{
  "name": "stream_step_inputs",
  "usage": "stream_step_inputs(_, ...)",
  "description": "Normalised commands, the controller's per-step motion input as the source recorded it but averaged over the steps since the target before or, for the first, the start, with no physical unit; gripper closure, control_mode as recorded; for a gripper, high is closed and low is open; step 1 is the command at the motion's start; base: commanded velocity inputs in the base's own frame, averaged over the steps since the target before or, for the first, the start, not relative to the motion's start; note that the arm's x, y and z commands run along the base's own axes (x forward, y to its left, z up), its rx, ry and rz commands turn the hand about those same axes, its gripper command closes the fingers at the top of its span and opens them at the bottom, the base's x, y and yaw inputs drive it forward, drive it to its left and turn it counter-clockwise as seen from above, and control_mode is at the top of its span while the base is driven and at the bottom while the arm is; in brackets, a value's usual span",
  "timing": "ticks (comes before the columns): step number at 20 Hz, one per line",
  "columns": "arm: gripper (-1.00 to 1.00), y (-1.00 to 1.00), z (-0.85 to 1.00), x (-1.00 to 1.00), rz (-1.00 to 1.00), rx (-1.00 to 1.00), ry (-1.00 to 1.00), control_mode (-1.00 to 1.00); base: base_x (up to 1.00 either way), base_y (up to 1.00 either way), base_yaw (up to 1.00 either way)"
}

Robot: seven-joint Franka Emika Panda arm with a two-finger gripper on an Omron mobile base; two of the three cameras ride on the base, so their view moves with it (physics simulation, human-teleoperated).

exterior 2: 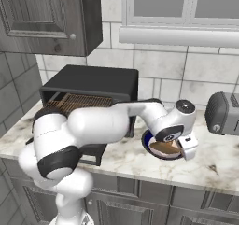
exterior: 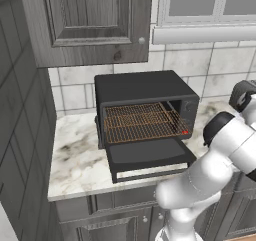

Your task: Pick up the heated bread from the toaster oven and place it in the bowl. Then move the bread bowl to the dining counter.

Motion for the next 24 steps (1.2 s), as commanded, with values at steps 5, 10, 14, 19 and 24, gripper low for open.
stream_step_inputs(5, -1.00, -0.37, -0.16, -0.27, 0.00, 0.10, 0.02, -1.00, 0.00, 0.00, 0.00)
stream_step_inputs(10, -1.00, 0.00, -0.31, -0.02, 0.00, 0.06, 0.04, -1.00, 0.00, 0.00, 0.00)
stream_step_inputs(14, -1.00, -0.04, -0.28, -0.01, 0.00, 0.08, 0.00, -1.00, 0.00, 0.00, 0.00)
stream_step_inputs(19, -1.00, 0.00, -0.41, 0.00, 0.00, 0.04, 0.00, -1.00, 0.00, 0.00, 0.00)
stream_step_inputs(24, -1.00, 0.00, -0.27, 0.00, 0.00, 0.02, 0.00, -1.00, 0.00, 0.00, 0.00)
